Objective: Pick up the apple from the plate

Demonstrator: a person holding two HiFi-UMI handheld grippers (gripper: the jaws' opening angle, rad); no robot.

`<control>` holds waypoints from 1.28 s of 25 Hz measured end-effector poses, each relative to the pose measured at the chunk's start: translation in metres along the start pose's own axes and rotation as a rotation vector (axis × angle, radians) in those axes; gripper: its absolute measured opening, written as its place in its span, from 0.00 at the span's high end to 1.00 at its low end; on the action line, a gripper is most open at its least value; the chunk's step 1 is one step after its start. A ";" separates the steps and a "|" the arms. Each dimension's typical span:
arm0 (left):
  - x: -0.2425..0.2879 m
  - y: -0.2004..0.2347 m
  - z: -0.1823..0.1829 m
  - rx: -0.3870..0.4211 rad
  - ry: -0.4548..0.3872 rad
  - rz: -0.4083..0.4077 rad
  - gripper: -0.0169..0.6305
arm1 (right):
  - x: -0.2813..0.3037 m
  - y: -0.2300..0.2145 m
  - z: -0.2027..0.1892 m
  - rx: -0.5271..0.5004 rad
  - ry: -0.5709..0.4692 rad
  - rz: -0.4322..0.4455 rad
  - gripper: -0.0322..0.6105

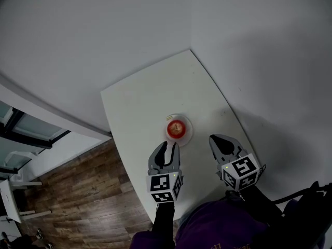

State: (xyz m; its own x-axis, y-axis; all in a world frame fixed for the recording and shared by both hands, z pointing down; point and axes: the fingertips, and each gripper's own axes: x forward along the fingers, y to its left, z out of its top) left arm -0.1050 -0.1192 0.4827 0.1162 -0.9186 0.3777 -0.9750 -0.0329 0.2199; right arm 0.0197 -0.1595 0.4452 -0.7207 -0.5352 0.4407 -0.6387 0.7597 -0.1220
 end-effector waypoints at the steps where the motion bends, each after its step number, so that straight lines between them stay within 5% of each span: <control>1: 0.003 0.001 -0.001 -0.002 0.007 -0.001 0.75 | 0.000 -0.001 -0.001 0.002 0.003 -0.003 0.93; 18: 0.047 0.012 -0.018 -0.029 0.071 -0.017 0.65 | 0.014 -0.010 -0.012 0.019 0.055 -0.014 0.93; 32: 0.079 0.014 -0.036 0.039 0.152 -0.036 0.48 | 0.024 -0.019 -0.019 0.030 0.078 -0.020 0.93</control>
State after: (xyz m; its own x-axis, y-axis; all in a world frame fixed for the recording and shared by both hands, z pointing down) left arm -0.1029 -0.1783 0.5486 0.1758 -0.8466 0.5024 -0.9759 -0.0828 0.2021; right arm 0.0202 -0.1799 0.4749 -0.6850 -0.5188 0.5115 -0.6617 0.7368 -0.1387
